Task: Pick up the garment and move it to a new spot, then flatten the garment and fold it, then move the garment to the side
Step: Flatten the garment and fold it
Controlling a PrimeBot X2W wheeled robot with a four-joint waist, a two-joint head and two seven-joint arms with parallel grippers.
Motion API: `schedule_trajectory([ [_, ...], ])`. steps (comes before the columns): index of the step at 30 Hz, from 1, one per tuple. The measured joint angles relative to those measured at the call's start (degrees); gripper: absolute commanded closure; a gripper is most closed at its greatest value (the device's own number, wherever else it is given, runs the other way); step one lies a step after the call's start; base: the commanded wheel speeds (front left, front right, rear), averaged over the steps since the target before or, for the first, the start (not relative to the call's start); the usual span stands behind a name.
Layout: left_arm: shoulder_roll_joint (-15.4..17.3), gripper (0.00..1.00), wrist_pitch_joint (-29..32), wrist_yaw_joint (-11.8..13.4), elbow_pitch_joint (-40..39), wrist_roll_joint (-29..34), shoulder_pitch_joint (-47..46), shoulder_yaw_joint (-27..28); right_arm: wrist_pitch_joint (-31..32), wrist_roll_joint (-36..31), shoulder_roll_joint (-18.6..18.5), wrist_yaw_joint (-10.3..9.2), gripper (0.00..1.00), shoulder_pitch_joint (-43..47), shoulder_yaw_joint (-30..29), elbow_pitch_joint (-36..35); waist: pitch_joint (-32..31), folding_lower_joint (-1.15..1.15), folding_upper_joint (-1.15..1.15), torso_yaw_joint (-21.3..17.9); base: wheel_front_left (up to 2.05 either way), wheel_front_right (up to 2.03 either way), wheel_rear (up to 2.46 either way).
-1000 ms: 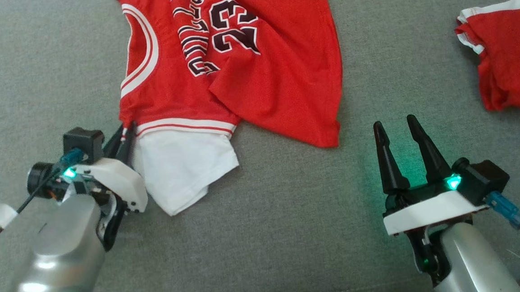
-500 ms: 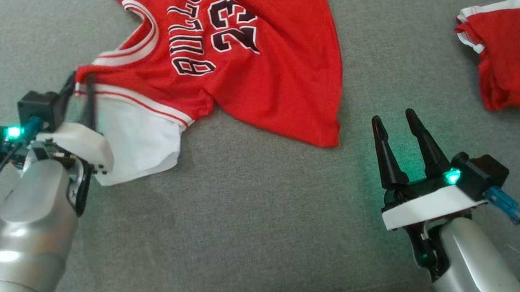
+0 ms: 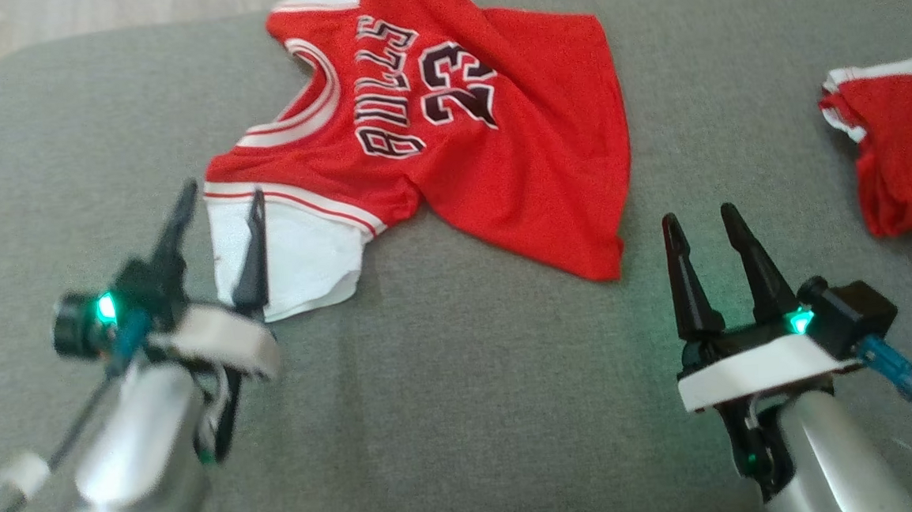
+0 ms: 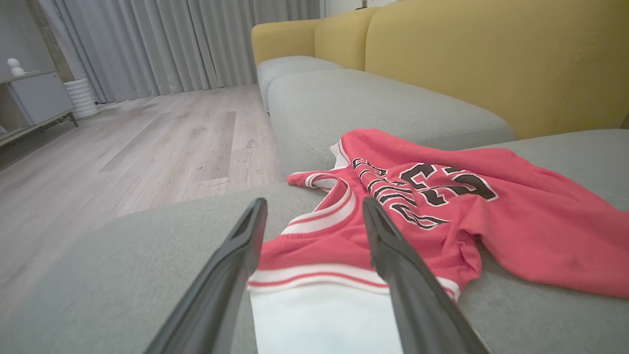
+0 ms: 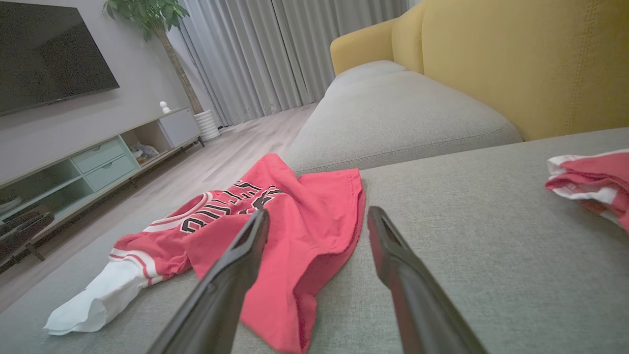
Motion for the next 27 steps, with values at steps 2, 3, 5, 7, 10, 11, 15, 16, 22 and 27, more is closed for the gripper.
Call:
schedule_trajectory([
  [2, -0.20, 0.00, -0.08, 0.90, -3.88, 1.05, 4.42, 1.07, 0.00, 0.00, 0.00, 0.00, 0.00, 0.68, -0.09, 0.18, -1.16, 0.00, 0.00, 0.74, 0.00, 0.00, 0.00],
  [3, -0.27, 0.00, -0.15, 0.96, -5.41, 1.44, 6.45, 1.21, 0.00, 0.00, 0.00, 0.00, 0.00, 1.18, -0.10, 0.32, -1.71, -0.01, 0.00, 1.11, 0.00, 0.00, 0.00],
  [5, -1.10, 0.00, -0.15, 1.91, -9.43, 2.34, 11.58, 1.65, 0.00, 0.00, 0.01, 0.00, 0.00, 2.31, -0.07, 0.59, -3.07, -0.01, 0.00, 2.15, 0.00, 0.00, 0.00],
  [7, -1.57, 0.00, -0.15, 1.97, -11.39, 2.83, 14.00, 1.93, 0.00, 0.00, 0.00, 0.00, 0.00, 2.41, -0.09, 0.59, -3.70, -0.01, 0.00, 2.68, 0.00, 0.00, 0.00],
  [10, -1.92, 0.00, -0.15, 2.43, -12.66, 2.85, 16.25, 2.44, 0.00, 0.01, 0.00, 0.00, 0.00, 2.42, -0.03, 0.59, -4.18, -0.01, 0.00, 3.20, 0.00, 0.00, 0.00],
  [11, -1.92, 0.00, -0.15, 2.43, -12.66, 2.85, 16.25, 2.44, 0.00, 0.01, 0.00, 0.00, 0.00, 2.42, -0.03, 0.59, -4.18, -0.01, 0.00, 3.20, 0.00, 0.00, 0.00],
  [15, -1.93, 0.00, -0.15, 2.37, -12.60, 3.27, 16.72, 2.64, 0.00, 0.11, 0.00, 0.00, 0.00, 2.45, 0.62, 0.57, -3.93, 0.00, 0.00, 3.16, 0.00, 0.00, 0.00],
  [16, -1.94, 0.00, -0.10, 2.30, -12.27, 3.26, 16.64, 2.61, 0.00, 0.11, 0.00, 0.00, 0.00, 2.45, 0.63, 0.56, -3.76, 0.00, 0.00, 3.10, 0.00, 0.00, 0.00],
  [22, -2.01, 0.00, 3.76, 1.35, -7.10, 3.16, 14.38, 2.12, 0.00, 0.09, 0.00, 0.00, 0.00, 2.43, 0.73, 0.46, -2.01, 0.01, 0.00, 2.33, 0.00, 0.00, 0.00],
  [27, -2.03, 0.00, 5.45, 1.97, -1.34, 2.89, 11.02, 2.74, 0.00, 0.09, 0.00, 0.00, 0.00, 2.18, 0.63, 0.11, 0.07, 0.01, 0.00, 1.22, 0.00, 0.00, 0.00],
])
